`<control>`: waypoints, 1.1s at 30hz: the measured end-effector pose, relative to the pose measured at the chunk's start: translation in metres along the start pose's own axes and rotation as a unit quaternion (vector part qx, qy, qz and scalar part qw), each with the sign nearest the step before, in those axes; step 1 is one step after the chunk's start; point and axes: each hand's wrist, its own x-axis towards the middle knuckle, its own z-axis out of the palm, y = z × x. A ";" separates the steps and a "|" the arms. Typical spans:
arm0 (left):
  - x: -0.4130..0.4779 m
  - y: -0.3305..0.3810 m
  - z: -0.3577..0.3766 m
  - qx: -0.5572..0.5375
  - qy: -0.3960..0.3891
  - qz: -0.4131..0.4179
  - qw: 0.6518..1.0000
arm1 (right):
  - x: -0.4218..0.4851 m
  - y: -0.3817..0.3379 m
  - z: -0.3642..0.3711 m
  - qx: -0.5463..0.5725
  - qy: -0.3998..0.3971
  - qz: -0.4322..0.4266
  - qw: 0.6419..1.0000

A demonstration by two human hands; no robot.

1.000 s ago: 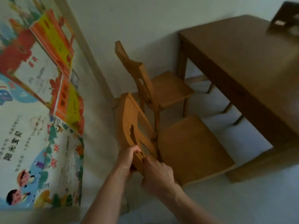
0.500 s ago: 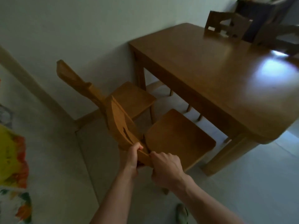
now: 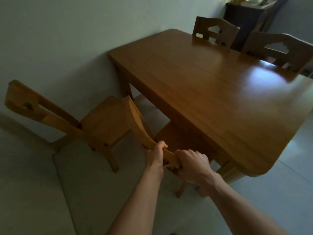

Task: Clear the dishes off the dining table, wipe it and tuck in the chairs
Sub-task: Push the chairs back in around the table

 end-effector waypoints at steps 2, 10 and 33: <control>0.006 0.001 0.020 0.003 -0.004 0.004 1.000 | 0.006 0.017 -0.008 0.002 -0.001 0.012 1.000; 0.017 0.003 0.064 0.036 -0.038 -0.015 0.999 | 0.017 0.053 -0.036 0.009 -0.034 0.037 0.999; 0.086 0.236 -0.155 0.121 -0.042 0.152 0.980 | 0.203 -0.227 -0.024 0.087 0.089 -0.139 0.982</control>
